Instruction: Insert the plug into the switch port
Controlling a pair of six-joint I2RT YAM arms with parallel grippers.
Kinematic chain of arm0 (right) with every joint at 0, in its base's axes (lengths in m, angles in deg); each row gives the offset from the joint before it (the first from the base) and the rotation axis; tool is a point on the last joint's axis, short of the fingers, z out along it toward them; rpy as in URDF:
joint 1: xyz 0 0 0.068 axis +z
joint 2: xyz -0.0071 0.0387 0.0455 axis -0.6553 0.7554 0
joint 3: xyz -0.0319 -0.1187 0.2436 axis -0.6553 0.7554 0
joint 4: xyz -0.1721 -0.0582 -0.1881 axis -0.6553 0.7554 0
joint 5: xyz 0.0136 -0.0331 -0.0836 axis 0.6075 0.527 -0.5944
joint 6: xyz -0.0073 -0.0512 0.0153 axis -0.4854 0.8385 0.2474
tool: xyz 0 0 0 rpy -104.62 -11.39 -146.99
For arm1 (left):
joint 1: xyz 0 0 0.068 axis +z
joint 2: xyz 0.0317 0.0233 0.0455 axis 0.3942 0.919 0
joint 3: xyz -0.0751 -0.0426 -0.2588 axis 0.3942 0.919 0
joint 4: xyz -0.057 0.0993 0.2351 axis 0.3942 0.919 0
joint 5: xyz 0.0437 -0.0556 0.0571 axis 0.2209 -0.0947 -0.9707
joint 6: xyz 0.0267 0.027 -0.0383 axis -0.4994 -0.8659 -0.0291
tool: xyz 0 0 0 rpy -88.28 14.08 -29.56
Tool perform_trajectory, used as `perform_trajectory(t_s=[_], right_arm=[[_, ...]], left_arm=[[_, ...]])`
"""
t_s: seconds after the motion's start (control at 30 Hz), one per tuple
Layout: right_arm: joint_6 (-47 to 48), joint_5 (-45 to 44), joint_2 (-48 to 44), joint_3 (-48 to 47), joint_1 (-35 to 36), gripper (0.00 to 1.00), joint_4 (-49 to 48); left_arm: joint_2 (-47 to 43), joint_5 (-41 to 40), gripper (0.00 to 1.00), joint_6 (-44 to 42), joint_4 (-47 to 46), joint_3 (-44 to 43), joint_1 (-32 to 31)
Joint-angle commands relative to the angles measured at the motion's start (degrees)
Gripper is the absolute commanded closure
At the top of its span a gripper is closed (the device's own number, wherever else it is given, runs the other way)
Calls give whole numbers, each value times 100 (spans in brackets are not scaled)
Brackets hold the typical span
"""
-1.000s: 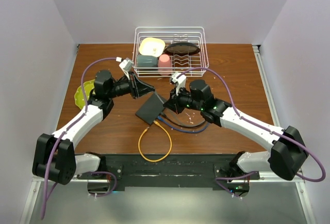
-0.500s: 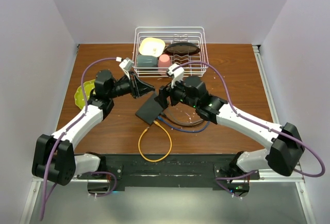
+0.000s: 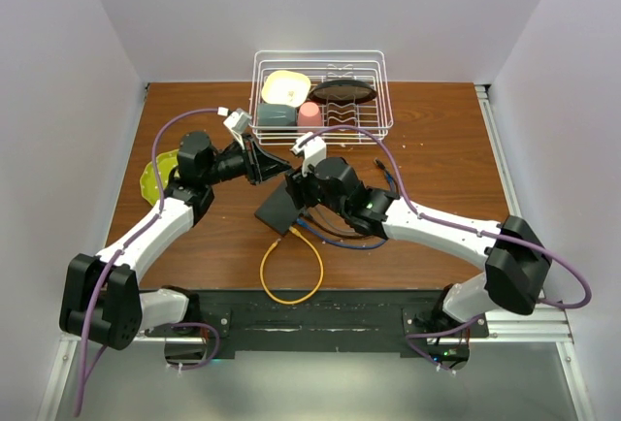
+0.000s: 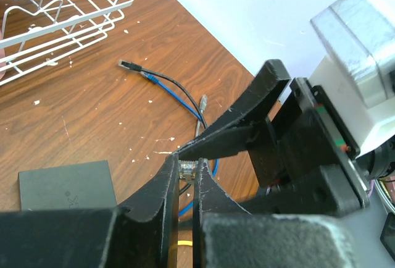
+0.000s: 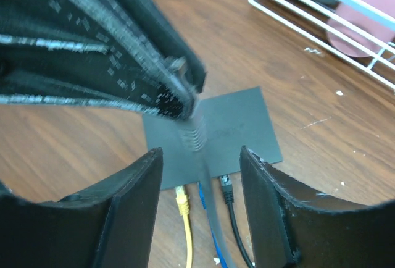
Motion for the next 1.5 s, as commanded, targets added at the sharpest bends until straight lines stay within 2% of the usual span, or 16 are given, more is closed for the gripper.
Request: perform_trajectory(t_s=[0.0, 0.23, 0.33, 0.53, 0.6, 0.63, 0.73, 0.87, 1.0, 1.07, 1.1, 1.17, 1.2, 1.3, 1.4, 1.47], right_arm=[[-70, -636, -215, -121, 61, 45, -483], [-149, -899, -470, -94, 105, 51, -641], [-141, -996, -453, -85, 96, 60, -712], [-96, -794, -128, -288, 96, 60, -624], [-123, -847, -49, -305, 96, 74, -633], [-149, -882, -40, -323, 96, 89, -589], [-149, -900, -40, -358, 96, 100, -528], [-97, -1022, -128, -288, 96, 100, -536], [-96, -1023, -216, -182, 87, 100, -554], [-88, -971, -260, -147, 96, 100, -563], [-44, -953, -268, -130, 96, 100, -571], [0, -892, -277, -112, 96, 100, -571], [70, -865, -286, -103, 87, 100, -554], [193, -734, -295, -121, 87, 100, -449], [316, -445, -330, -112, 61, 100, -352], [386, -137, -444, 19, -53, 100, -430]], left_arm=[[-152, 4, 100, -11, -102, -176, -30], [-109, 22, 100, -90, -14, -228, -30], [-91, 30, 100, -99, -14, -219, -30], [-179, 83, 100, -143, 30, -237, -38], [-179, 66, 100, -169, 56, -237, -30], [-188, 66, 100, -187, 134, -280, -38], [-223, 48, 100, -327, 310, -325, -38], [-311, -136, 100, -398, 276, -246, -30], [-372, -119, 94, -459, 302, -281, -30], [-433, -206, 87, -494, 293, -255, -30], [-460, -259, 69, -495, 285, -237, -30], [-592, -574, 50, -494, 302, -176, -21], [-653, -776, 37, -512, 389, -175, -3], [-986, -1489, 24, -626, 671, -149, 58], [-1329, -1911, 18, -679, 680, 9, 85], [-1523, -1938, 17, -723, 505, 132, 85]])
